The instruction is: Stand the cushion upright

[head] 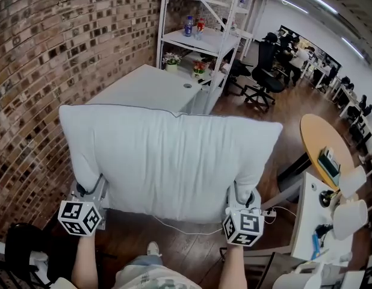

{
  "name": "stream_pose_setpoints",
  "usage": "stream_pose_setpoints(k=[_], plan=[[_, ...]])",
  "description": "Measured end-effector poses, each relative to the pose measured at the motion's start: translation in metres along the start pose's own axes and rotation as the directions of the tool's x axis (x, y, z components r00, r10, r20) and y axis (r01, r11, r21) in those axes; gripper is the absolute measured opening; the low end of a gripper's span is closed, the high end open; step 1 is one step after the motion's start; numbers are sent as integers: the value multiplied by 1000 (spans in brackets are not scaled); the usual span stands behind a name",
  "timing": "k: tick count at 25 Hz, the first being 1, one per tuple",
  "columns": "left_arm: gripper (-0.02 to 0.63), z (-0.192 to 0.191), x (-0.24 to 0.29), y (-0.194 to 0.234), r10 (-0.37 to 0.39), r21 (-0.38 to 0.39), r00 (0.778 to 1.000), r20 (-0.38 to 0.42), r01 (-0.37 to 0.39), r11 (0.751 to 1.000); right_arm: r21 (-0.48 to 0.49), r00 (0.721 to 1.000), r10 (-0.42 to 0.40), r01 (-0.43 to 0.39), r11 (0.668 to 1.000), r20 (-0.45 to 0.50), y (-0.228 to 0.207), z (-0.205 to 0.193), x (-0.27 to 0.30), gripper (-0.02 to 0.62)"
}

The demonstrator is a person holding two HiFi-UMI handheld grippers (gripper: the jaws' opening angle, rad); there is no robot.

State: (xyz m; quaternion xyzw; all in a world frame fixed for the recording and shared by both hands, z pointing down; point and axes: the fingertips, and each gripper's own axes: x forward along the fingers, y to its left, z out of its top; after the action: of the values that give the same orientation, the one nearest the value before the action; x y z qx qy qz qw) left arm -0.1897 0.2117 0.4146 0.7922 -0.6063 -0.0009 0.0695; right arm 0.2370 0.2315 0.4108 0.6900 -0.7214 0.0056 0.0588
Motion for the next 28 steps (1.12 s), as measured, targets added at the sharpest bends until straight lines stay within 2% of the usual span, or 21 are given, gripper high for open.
stream_pose_setpoints(k=[10, 17, 28], plan=[[199, 6, 66, 31, -33, -18, 999, 8, 34, 999, -17, 1000, -27, 27, 999, -11, 10, 10, 57, 135], [199, 8, 97, 46, -61, -22, 998, 14, 62, 998, -14, 999, -51, 50, 999, -11, 15, 12, 77, 135], [201, 5, 135, 49, -49, -14, 999, 8, 49, 999, -8, 999, -36, 36, 999, -16, 7, 7, 119, 137]])
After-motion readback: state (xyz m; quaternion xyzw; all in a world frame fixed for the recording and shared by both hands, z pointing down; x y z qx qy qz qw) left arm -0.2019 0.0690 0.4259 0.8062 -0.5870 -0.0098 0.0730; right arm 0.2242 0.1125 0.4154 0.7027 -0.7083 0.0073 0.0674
